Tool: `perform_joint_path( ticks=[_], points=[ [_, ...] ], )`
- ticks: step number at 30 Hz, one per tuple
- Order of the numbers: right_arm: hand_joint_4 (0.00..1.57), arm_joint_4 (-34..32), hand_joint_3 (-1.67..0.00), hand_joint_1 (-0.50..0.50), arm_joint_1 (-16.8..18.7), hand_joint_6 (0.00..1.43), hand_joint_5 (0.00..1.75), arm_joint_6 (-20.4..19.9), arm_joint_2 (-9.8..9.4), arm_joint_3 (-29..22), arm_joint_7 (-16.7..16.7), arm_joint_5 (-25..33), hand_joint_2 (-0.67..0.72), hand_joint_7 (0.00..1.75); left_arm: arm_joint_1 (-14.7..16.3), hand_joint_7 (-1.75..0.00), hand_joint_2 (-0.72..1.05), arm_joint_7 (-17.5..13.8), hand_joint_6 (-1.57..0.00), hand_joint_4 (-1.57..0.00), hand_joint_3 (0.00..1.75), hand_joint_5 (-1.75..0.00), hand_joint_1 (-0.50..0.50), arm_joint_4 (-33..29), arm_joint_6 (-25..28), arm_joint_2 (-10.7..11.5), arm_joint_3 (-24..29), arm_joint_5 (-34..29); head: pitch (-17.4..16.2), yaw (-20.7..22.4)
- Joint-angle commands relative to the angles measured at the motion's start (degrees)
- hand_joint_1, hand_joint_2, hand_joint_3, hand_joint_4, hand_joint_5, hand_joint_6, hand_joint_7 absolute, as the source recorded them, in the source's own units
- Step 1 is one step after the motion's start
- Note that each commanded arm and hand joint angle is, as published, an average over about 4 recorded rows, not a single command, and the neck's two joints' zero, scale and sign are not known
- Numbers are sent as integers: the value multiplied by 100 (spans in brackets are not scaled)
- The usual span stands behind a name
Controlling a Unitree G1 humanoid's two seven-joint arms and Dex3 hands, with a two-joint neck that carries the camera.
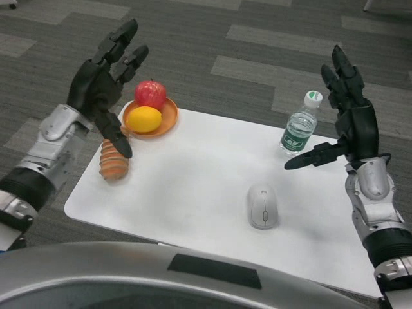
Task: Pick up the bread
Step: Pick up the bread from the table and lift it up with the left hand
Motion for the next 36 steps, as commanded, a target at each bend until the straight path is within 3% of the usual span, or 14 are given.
perform_joint_path(
  ticks=[1,7,16,23,30,36],
  points=[
    [0,139,0,-42,26,0,19,55,-202,-5,30,42,3,0,243,-14,-28,-214,0,0,9,-21,-48,-361,571,468,365,365,-37,14],
    [0,376,0,-42,28,0,19,55,-237,-40,46,42,3,0,693,-12,-19,-622,0,0,7,-21,-48,-1172,1597,852,1385,1976,-98,3],
    [0,603,0,-42,30,0,19,55,-220,-36,59,47,3,0,1199,-14,-6,-1189,0,0,9,-21,-48,-1708,2153,1243,1642,3846,-242,163],
    [0,776,0,-42,2,0,19,55,-220,6,85,49,11,0,1256,-14,-13,-1552,0,0,9,-21,-48,-1539,2260,1230,1495,4307,-293,288],
    [0,822,0,-42,-9,0,19,55,-211,37,96,51,15,0,1085,-14,-28,-1760,0,0,9,-31,-48,-884,2416,1070,974,4435,-315,386],
    [0,798,0,-42,13,0,19,55,-187,19,99,47,15,0,869,-14,-28,-1908,0,0,9,-31,-47,-137,2535,945,633,4553,-290,438]
  ],
)
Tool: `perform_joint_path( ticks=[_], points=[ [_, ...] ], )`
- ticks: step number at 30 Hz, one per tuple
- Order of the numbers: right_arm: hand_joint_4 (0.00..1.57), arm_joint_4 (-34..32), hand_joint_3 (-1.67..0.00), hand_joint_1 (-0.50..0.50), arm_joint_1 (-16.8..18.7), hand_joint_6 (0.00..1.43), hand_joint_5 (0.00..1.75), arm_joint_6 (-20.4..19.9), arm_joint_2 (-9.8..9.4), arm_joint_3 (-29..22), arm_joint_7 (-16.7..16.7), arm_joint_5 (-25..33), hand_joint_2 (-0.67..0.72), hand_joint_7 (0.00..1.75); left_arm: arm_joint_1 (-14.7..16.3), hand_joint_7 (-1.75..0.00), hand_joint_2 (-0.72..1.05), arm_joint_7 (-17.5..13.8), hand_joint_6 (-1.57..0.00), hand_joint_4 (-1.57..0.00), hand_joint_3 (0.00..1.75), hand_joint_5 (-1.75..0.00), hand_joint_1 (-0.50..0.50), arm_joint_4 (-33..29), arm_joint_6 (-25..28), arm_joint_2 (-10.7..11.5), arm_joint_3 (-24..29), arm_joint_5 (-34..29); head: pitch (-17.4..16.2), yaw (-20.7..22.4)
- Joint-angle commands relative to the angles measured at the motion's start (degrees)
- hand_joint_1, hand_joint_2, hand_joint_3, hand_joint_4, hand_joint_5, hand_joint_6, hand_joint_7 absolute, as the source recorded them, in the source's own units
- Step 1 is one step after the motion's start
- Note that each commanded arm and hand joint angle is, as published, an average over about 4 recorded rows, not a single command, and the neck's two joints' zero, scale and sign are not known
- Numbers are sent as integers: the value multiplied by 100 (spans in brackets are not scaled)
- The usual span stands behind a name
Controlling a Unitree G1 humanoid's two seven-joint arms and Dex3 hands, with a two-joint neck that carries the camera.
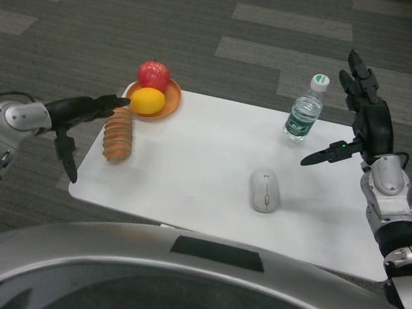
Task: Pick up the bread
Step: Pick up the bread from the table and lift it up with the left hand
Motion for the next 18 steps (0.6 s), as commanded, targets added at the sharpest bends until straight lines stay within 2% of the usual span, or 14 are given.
perform_joint_path(
  ticks=[1,5,11,13,18],
  points=[
    [0,-19,0,-42,15,0,19,10,1,-12,5,37,15,0,-178,-14,-28,-120,0,0,9,-31,-46,490,115,-92,-248,94,47,42],
    [0,-32,0,-42,40,0,19,10,27,-16,5,34,15,0,-358,-14,-37,-224,0,0,9,-31,-46,870,249,-94,-547,76,167,92],
    [0,-30,0,-42,46,0,19,10,49,-5,5,34,15,0,-661,-14,-33,-257,0,0,9,-31,-46,1413,280,-94,-942,63,157,155],
    [0,-16,0,-42,46,0,19,10,56,-1,10,34,15,0,-767,-14,-33,-257,0,0,4,-31,-46,1610,251,-94,-1142,-3,146,172],
    [0,8,0,-42,46,0,19,10,87,-1,14,34,15,0,-995,-14,-30,-257,0,0,9,-31,-43,1841,212,-103,-1740,-229,128,172]
  ],
)
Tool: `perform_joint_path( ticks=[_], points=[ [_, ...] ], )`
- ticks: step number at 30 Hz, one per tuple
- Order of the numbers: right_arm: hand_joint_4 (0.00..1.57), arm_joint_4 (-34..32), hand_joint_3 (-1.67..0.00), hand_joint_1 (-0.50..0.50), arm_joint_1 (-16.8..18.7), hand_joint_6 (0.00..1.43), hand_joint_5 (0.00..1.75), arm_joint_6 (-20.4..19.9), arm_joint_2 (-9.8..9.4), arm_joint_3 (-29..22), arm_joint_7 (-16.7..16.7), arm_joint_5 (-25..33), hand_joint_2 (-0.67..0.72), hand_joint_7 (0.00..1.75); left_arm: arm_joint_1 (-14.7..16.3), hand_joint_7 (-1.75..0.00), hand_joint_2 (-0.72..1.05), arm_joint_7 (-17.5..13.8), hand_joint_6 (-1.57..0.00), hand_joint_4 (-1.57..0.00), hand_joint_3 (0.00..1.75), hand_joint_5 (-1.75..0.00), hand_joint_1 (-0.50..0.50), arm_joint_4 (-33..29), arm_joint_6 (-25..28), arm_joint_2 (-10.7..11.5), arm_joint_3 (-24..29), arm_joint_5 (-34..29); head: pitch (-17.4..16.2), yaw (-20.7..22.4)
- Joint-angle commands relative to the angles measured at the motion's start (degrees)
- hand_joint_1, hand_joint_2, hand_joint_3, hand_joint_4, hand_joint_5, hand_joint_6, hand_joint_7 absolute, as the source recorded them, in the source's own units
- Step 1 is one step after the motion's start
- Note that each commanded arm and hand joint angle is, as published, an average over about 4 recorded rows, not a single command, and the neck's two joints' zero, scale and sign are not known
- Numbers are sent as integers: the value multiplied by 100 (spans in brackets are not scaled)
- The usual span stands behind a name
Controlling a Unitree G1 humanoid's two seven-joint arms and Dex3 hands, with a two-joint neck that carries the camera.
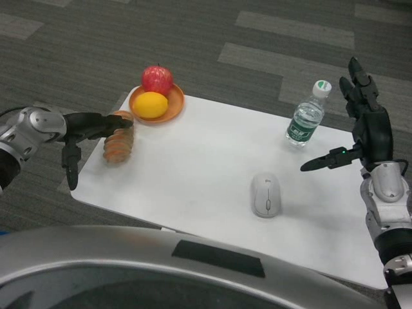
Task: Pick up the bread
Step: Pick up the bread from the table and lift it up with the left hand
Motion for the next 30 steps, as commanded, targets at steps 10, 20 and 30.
perform_joint_path(
  ticks=[10,20,30],
  points=[
    [0,43,0,-42,20,0,19,9,63,-8,12,34,15,0,-53,-14,-35,-153,0,0,7,-21,-43,129,61,63,-1114,-427,-58,17],
    [0,114,0,-42,18,0,19,9,57,16,12,39,15,0,-7,-14,-28,-313,0,0,9,-15,-40,79,-18,107,-1571,-812,-112,77],
    [0,81,0,-42,35,0,19,1,48,16,14,34,15,0,45,-14,-21,-307,0,-4,9,-15,-37,-510,-88,109,-1944,-845,-158,66]
  ],
)
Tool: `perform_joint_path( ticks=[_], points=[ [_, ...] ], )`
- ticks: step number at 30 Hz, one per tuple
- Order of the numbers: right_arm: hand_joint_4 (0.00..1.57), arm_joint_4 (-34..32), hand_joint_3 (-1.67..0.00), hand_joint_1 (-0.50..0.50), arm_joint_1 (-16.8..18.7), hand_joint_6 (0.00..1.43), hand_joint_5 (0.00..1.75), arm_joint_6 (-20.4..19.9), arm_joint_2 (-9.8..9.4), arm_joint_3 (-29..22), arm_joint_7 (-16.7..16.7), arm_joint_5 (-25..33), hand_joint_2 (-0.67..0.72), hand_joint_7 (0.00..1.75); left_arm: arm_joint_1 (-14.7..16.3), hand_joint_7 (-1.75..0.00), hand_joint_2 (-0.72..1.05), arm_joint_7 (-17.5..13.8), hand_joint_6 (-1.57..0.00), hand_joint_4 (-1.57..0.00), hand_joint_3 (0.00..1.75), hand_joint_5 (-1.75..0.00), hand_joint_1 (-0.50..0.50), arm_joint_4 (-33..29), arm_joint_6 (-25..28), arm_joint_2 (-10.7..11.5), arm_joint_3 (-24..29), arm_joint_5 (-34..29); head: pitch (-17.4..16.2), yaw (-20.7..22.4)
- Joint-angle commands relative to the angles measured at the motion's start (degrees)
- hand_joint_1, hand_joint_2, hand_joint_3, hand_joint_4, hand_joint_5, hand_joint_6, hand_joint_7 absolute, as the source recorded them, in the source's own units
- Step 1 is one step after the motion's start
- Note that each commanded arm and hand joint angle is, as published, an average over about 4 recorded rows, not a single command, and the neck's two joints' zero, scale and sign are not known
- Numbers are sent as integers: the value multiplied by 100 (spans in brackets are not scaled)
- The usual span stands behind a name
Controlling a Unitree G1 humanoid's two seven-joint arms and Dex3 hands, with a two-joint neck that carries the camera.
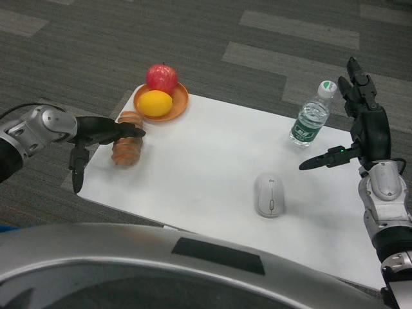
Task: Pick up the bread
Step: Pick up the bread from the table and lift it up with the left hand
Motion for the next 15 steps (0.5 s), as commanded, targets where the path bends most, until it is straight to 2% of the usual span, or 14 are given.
perform_joint_path(
  ticks=[1,11,15],
  points=[
    [0,3,0,-42,40,0,19,1,2,11,16,34,15,0,287,-14,-21,-317,0,-4,9,-13,-37,-231,24,-267,-587,-29,-13,-16],
    [0,-58,0,-42,145,0,19,-8,-20,3,20,34,22,0,182,-14,-19,-308,0,-4,9,-13,-34,-706,33,-267,-934,-51,-61,-62],
    [0,-72,0,-42,183,0,19,-8,-24,-6,20,34,22,0,-75,-14,-19,-290,0,-4,9,-10,-32,-930,41,-250,-1194,22,-74,-13]
  ],
)
